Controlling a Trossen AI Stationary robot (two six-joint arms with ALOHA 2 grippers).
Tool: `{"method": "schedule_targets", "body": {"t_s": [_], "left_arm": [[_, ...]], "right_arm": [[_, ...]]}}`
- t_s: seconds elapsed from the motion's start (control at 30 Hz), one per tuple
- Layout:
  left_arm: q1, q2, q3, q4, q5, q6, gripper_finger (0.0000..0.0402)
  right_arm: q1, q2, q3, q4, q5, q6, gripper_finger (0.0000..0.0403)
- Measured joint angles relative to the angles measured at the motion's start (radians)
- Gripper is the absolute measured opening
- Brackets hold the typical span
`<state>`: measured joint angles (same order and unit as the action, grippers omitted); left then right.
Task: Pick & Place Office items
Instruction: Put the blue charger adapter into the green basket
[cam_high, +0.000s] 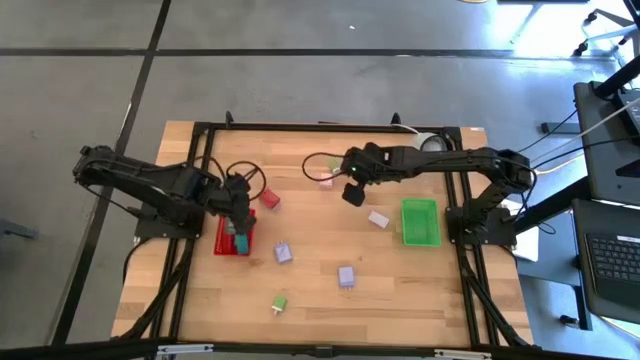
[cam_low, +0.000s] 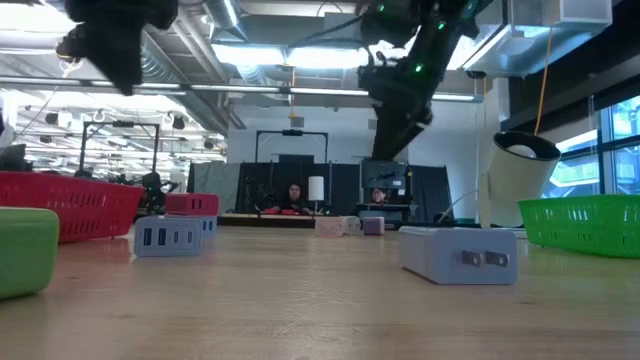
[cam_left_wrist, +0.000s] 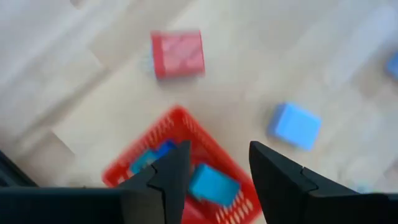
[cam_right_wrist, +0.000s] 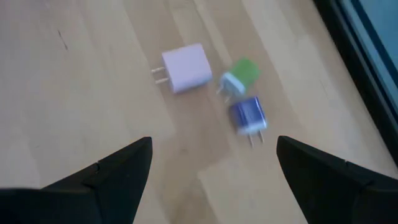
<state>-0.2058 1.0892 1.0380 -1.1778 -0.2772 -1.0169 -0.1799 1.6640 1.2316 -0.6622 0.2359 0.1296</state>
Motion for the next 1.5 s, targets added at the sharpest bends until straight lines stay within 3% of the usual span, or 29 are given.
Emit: {"method": "schedule_targets", "body": {"t_s": [0.2, 0.47, 0.9, 1.1, 1.37, 1.5], "left_arm": [[0.018, -0.026, 0.037, 0.005, -0.088, 0.01, 0.0159], [0.018, -0.033, 0.04, 0.043, -0.096, -0.011, 0.0154], [0.018, -0.032, 0.04, 0.068, -0.134, -0.016, 0.0151], [0.018, -0.032, 0.04, 0.068, -0.173, -0.017, 0.0147], [0.018, -0.032, 0.04, 0.068, -0.249, -0.016, 0.0147], [0.018, -0.032, 0.04, 0.067, -0.29, 0.02, 0.0147]], "right_arm": [[-0.105, 0.106, 0.0, 0.089, -0.128, -0.174, 0.0347], [-0.195, 0.217, 0.0, 0.148, -0.089, -0.298, 0.0347], [-0.236, 0.306, 0.0, 0.196, -0.163, -0.373, 0.0341], [-0.235, 0.312, 0.001, 0.197, -0.173, -0.354, 0.0281], [-0.235, 0.311, 0.001, 0.198, -0.168, -0.23, 0.0138], [-0.242, 0.275, 0.0, 0.195, -0.165, -0.1, 0.0134]]}}
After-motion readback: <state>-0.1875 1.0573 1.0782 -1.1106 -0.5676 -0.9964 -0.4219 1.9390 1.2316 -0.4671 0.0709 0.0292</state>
